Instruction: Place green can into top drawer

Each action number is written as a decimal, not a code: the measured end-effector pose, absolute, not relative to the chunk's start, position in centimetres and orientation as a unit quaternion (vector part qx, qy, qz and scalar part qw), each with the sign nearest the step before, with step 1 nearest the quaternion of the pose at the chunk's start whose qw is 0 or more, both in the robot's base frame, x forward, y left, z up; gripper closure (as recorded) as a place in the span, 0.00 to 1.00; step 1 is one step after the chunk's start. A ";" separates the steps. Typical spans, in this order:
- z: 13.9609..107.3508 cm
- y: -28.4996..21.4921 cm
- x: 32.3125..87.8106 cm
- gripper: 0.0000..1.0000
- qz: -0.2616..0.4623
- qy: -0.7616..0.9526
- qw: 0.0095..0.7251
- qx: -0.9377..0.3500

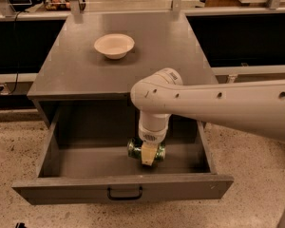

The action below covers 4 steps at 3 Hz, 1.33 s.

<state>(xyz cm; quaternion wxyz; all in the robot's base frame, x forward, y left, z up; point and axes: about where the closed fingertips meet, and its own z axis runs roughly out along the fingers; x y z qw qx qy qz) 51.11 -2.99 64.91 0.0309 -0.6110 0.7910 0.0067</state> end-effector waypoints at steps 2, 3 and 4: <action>65.0 -3.1 51.0 0.11 0.006 0.791 0.031 -0.611; 65.0 -3.1 51.0 0.00 0.005 0.791 0.031 -0.611; 65.2 -3.1 50.8 0.00 0.006 0.787 0.032 -0.617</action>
Offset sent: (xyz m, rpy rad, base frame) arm -0.0005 -0.0003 0.0002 -0.0009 -0.0004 0.0004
